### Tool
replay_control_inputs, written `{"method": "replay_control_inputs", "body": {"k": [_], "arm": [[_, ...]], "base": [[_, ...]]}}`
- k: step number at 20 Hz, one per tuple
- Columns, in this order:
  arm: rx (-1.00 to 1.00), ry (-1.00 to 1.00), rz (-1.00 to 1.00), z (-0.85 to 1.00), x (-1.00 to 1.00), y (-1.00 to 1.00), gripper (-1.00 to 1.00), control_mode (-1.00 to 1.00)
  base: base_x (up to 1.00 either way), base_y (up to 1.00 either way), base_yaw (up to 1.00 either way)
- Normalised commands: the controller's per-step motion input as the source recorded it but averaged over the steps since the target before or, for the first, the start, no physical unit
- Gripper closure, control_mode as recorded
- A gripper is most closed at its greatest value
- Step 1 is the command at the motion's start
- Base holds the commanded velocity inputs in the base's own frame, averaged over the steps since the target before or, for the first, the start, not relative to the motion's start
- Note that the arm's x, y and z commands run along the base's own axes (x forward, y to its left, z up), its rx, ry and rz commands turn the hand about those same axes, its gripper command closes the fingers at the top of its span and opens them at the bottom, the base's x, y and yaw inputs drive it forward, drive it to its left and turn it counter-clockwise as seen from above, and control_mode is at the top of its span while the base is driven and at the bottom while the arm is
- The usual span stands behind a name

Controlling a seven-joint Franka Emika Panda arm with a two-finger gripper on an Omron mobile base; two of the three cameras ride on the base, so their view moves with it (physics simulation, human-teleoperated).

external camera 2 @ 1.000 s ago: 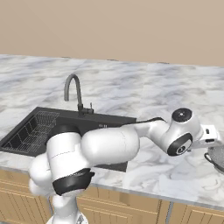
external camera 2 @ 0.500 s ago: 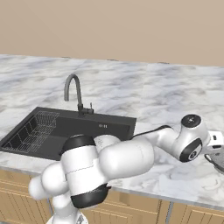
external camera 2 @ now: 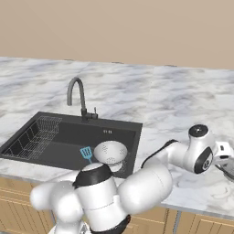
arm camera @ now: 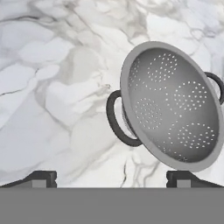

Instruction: Pick the colander and colander and place them in the sink. Then turn on the water.

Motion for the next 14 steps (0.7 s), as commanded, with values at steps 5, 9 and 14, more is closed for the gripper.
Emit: {"method": "replay_control_inputs", "body": {"k": [5, 9, 14], "arm": [[0.0, 0.04, 0.0, -0.2, 0.22, -0.13, -1.0, -1.0], [0.0, 0.06, 0.0, -0.09, 0.25, -0.29, -1.0, -1.0], [0.0, 0.03, 0.0, -0.15, 0.14, -0.42, -1.0, -1.0]], "base": [[0.0, 0.0, 0.0], [0.0, 0.0, 0.0], [0.0, 0.0, 0.0]]}}
